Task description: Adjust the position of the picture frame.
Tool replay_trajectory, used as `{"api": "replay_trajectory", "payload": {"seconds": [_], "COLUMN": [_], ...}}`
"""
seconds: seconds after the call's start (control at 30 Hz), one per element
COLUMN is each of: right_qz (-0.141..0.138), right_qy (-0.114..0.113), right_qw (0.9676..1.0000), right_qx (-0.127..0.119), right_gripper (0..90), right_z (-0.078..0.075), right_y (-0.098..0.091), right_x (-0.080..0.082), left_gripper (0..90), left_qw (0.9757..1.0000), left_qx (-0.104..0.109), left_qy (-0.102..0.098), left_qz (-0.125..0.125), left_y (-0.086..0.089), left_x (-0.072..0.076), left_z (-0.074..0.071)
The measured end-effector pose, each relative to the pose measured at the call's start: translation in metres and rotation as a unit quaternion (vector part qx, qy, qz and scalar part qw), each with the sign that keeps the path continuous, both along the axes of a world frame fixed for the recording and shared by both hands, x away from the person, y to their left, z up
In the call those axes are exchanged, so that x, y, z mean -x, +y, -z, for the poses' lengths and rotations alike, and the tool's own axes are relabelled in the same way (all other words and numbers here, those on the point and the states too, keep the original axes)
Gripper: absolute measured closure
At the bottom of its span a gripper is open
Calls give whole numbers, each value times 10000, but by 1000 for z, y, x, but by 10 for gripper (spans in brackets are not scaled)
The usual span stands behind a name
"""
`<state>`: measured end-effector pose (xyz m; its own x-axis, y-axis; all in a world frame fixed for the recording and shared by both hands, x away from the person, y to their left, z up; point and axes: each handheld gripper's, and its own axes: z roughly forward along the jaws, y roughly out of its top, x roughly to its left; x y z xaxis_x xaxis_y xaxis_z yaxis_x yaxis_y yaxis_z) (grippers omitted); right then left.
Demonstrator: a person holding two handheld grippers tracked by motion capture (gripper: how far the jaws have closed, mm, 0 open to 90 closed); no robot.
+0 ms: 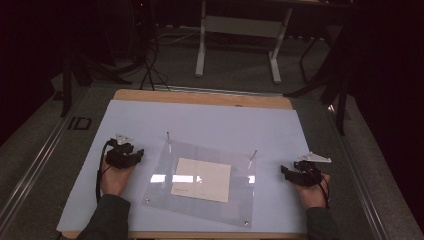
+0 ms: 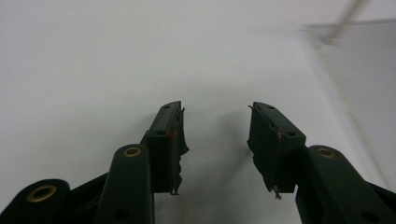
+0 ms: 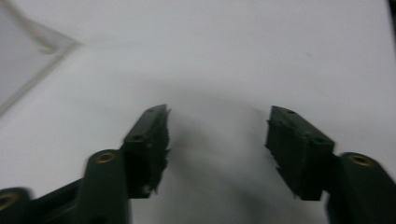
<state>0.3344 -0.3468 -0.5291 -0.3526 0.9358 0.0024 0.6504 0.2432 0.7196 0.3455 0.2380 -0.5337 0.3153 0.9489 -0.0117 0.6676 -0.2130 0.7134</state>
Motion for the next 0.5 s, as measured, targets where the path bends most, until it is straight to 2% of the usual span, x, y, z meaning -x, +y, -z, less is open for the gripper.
{"api": "replay_trajectory", "payload": {"seconds": [0.1, 0.2, 0.27, 0.33, 0.37, 0.5], "right_qz": [-197, -321, -437, -514, -607, -875], "right_qy": [23, -47, -82, -105, -125, -177], "right_qw": [9998, 9994, 9990, 9986, 9980, 9959], "right_qx": [73, 131, 100, 86, 133, 128], "right_gripper": [498, 507, 532, 532, 559, 590], "right_z": [0, -1, -2, -2, -4, -8], "right_y": [6, 9, 12, 13, 16, 19], "right_x": [1, 3, 4, 5, 6, 8], "left_gripper": [546, 535, 535, 527, 522, 520], "left_qw": [9996, 9995, 9988, 9988, 9980, 9966], "left_qx": [76, 98, 199, 199, 183, 180], "left_qy": [-88, -101, -32, -32, 11, 65], "left_qz": [250, 296, 451, 451, 609, 803], "left_y": [-2, -3, -5, -5, -9, -12], "left_x": [3, 4, 3, 3, 2, 2], "left_z": [-4, -5, -9, -9, -10, -11]}}
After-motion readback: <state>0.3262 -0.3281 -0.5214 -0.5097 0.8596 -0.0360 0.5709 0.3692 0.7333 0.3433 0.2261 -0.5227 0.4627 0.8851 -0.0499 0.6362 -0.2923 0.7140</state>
